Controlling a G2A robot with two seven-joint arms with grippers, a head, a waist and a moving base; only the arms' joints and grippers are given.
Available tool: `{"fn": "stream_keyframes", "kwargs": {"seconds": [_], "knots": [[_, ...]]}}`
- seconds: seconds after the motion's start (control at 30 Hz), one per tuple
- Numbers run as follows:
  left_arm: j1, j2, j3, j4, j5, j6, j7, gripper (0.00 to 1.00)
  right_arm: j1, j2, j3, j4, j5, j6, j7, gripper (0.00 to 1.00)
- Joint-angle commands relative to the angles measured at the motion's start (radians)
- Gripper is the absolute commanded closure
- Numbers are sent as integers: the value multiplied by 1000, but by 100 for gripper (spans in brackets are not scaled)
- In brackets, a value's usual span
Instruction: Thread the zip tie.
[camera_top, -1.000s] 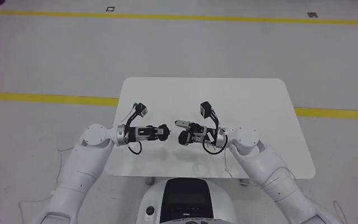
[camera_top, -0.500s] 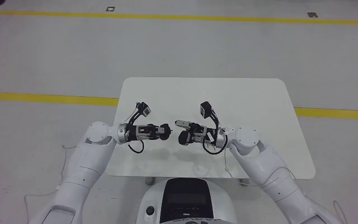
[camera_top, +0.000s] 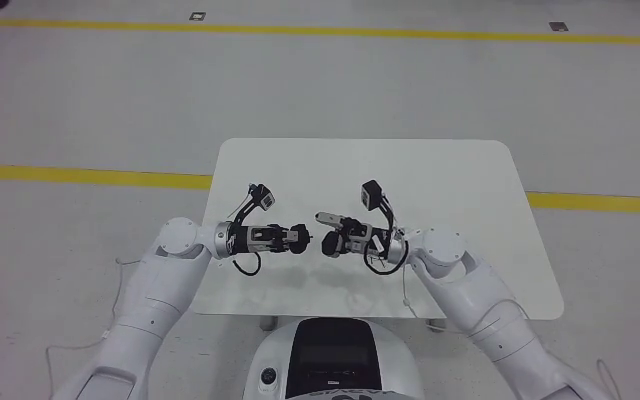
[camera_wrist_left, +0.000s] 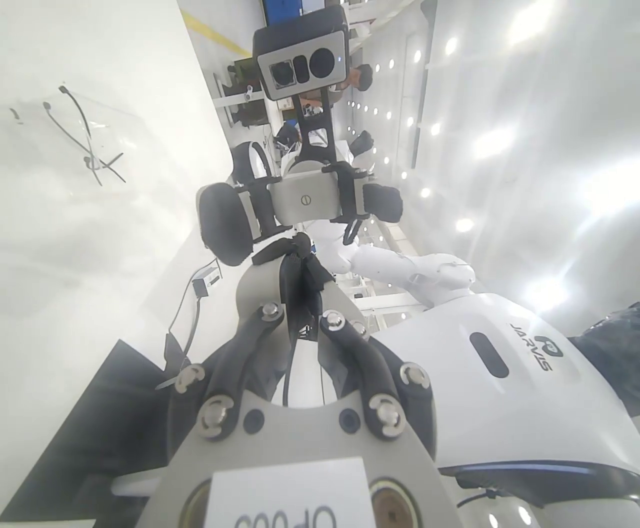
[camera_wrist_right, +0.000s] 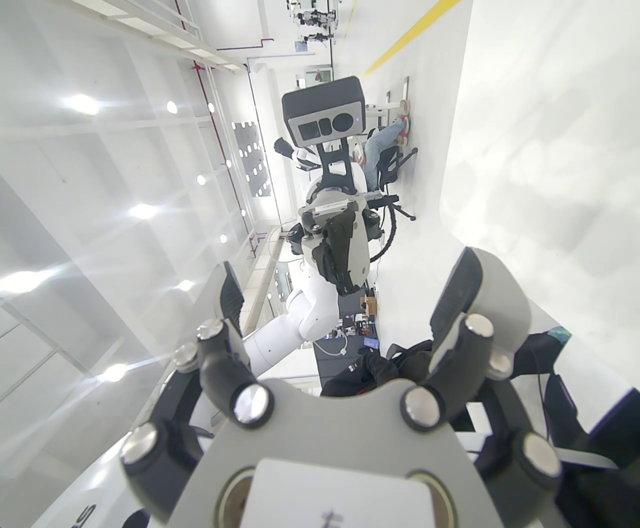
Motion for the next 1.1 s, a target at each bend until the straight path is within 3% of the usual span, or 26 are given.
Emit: {"fn": "stream_keyframes", "kwargs": {"seconds": [0.0,0.33,0.63,0.73,1.07], "knots": [[0,0,0,0,0,0,0,100,-3,6,23,2,2,2,22,0],[0,0,0,0,0,0,0,100,-29,41,150,22,48,-5,184,0],[0,0,0,0,0,0,0,100,-28,47,151,16,23,1,216,0],[12,-1,20,-16,1,14,40,100,-28,47,151,16,23,1,216,0],[3,-1,61,-16,-18,0,62,100,-28,47,151,16,23,1,216,0]]}}
